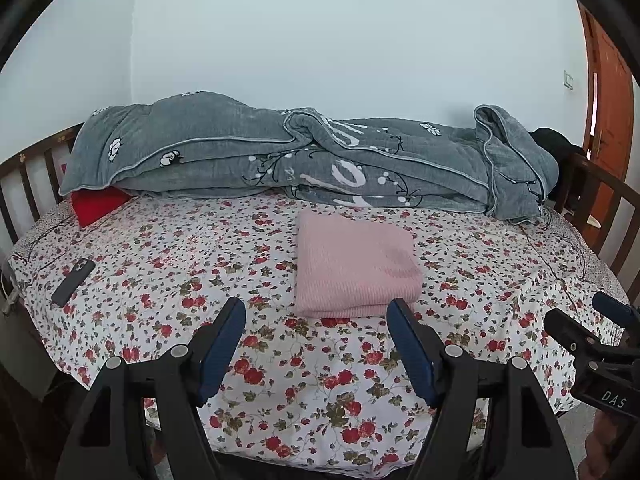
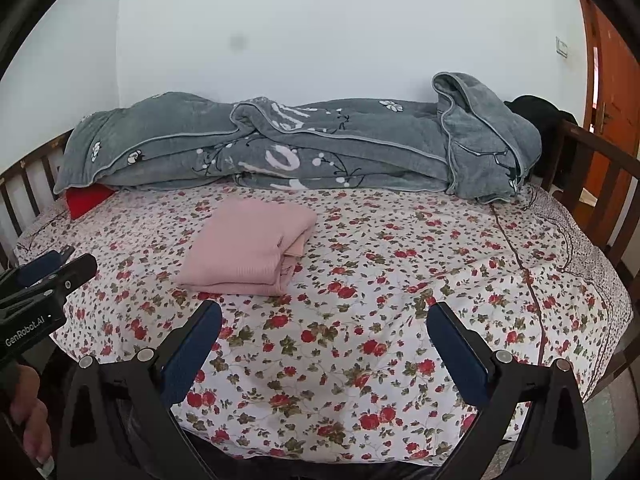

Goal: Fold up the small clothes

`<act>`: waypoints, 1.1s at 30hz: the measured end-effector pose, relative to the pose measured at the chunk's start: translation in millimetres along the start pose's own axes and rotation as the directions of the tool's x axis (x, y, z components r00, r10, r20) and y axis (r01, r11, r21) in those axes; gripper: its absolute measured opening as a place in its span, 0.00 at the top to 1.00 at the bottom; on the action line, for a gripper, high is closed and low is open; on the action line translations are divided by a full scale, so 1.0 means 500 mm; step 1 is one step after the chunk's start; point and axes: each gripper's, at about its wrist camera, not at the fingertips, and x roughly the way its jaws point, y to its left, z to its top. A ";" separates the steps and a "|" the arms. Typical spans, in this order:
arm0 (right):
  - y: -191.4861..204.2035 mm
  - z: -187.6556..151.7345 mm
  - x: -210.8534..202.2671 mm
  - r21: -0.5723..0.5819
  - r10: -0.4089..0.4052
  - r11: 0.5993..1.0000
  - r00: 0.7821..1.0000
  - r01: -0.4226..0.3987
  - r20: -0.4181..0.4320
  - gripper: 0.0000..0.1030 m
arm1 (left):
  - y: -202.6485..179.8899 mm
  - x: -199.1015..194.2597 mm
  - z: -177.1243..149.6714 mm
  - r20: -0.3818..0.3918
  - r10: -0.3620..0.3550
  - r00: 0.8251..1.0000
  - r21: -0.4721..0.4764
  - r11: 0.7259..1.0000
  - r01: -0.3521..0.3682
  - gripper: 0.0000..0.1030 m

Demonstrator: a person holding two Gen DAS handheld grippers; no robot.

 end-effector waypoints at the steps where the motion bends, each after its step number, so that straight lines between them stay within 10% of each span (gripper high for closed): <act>1: 0.000 0.000 -0.001 0.000 -0.002 1.000 1.000 0.002 0.001 0.02 | -0.001 0.000 0.000 0.001 0.001 1.000 0.000 1.000 -0.001 0.30; 33: 0.003 0.004 -0.019 0.003 -0.014 1.000 1.000 0.014 0.012 0.02 | -0.006 -0.006 0.003 0.003 0.003 1.000 0.000 1.000 -0.003 0.30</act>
